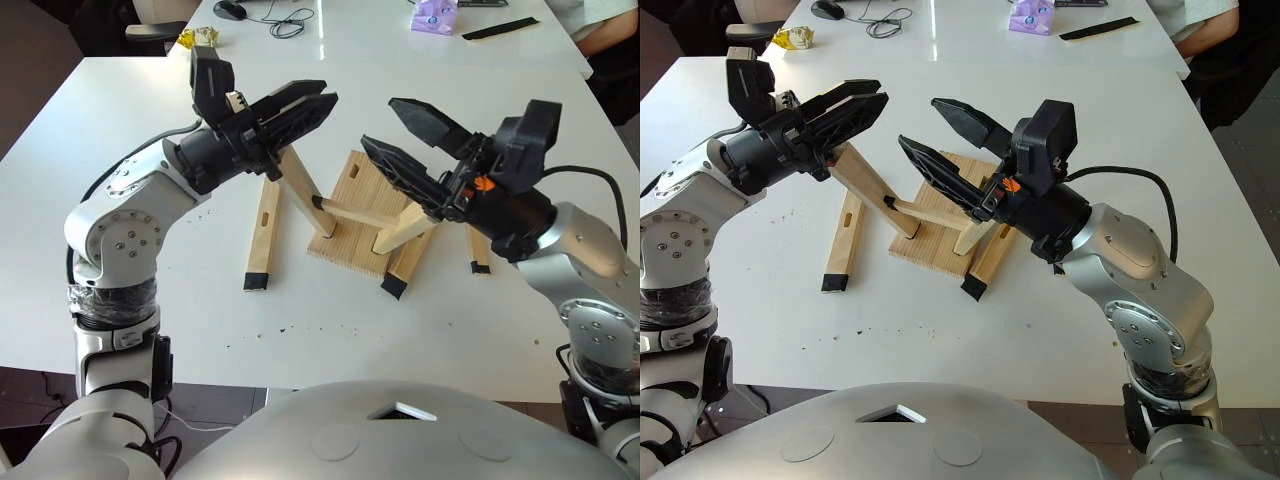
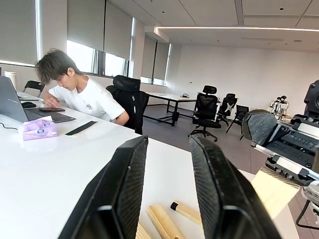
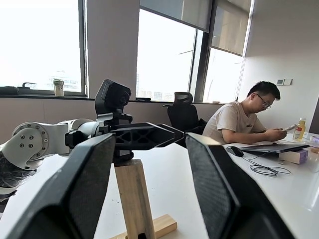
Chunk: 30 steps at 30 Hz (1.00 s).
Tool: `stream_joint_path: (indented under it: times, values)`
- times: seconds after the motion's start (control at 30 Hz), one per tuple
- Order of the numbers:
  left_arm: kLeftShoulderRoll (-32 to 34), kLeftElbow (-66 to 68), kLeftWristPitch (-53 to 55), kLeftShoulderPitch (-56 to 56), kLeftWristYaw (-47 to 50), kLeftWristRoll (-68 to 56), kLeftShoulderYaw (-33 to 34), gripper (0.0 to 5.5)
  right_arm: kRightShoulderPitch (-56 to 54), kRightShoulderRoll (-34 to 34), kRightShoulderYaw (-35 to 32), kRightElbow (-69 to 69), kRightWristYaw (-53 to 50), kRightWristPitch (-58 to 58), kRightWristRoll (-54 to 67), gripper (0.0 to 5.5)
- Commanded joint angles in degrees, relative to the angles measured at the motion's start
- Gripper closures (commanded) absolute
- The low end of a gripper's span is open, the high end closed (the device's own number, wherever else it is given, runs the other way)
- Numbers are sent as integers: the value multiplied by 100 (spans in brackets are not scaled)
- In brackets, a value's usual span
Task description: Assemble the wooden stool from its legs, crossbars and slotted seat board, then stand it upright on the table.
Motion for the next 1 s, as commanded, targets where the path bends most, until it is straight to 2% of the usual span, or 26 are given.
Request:
stream_joint_path:
  times: [0.03,0.23,0.37,0.43,0.57,0.73,0.87,1.0]
  values:
    - [-228,263,630,-336,366,-461,-48,393,-150,0,-168,132,-31,207,154,291]
    - [-191,300,778,-1143,836,-959,462,393,-944,193,-1400,599,-536,-126,1240,291]
    - [37,195,976,-1324,847,-1494,832,393,-1300,90,-2228,1510,-813,-294,1380,291]
    - [309,56,1178,-1149,696,-1858,1023,393,-1211,-103,-2305,1888,-701,-212,1078,291]
    - [1062,-205,1600,-305,-27,-2021,1334,393,-369,-502,-1771,2469,-129,-65,-46,291]
    - [1992,-828,1934,1493,-1747,-1573,1417,393,718,-501,-743,2502,712,-177,-1067,291]
    - [2197,-1420,1284,2426,-2505,-283,594,393,918,-286,-267,2697,1015,-295,-1546,291]
    - [1985,-1350,366,2647,-2485,1229,-455,393,958,-78,153,2880,1320,-320,-1884,291]
